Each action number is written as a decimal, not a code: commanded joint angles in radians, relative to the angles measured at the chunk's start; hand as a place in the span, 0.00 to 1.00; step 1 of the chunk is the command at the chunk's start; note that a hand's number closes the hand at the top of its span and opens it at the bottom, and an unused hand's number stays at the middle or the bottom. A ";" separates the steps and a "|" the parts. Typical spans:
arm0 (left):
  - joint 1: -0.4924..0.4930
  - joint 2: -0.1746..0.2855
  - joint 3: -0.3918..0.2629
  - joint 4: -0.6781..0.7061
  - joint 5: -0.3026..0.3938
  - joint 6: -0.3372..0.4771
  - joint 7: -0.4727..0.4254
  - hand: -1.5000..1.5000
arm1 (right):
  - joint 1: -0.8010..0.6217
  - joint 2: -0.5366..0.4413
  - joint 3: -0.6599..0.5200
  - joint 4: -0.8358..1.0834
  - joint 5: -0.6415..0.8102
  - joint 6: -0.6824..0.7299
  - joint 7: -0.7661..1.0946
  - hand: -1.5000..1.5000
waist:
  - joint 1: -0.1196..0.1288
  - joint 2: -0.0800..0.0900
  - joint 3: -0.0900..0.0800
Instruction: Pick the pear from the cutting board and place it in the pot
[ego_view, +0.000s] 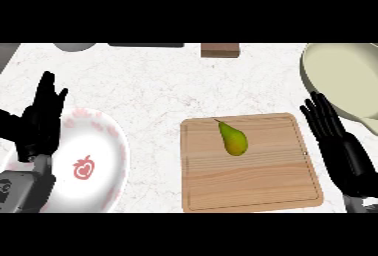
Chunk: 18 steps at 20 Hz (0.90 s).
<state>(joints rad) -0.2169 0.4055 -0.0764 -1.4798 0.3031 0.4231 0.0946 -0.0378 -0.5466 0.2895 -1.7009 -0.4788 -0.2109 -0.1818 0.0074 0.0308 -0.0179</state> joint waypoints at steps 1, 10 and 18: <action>-0.006 0.012 0.005 -0.034 0.002 -0.021 0.043 0.50 | -0.105 0.051 0.022 0.167 0.001 0.105 -0.023 1.00 | 0.011 -0.027 0.019; -0.101 -0.027 -0.111 -0.066 -0.009 -0.098 0.030 0.50 | -0.412 0.036 0.089 0.590 0.084 0.384 -0.120 0.00 | 0.131 0.016 0.026; -0.114 -0.035 -0.093 -0.042 -0.017 -0.076 0.054 0.50 | -0.630 0.056 0.042 0.917 0.116 0.683 -0.420 0.00 | 0.087 0.000 0.023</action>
<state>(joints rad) -0.3246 0.3833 -0.1591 -1.5255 0.2980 0.3337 0.1327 -0.5640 -0.4920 0.3324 -0.9423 -0.4050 0.3572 -0.4972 0.1034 0.0345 0.0057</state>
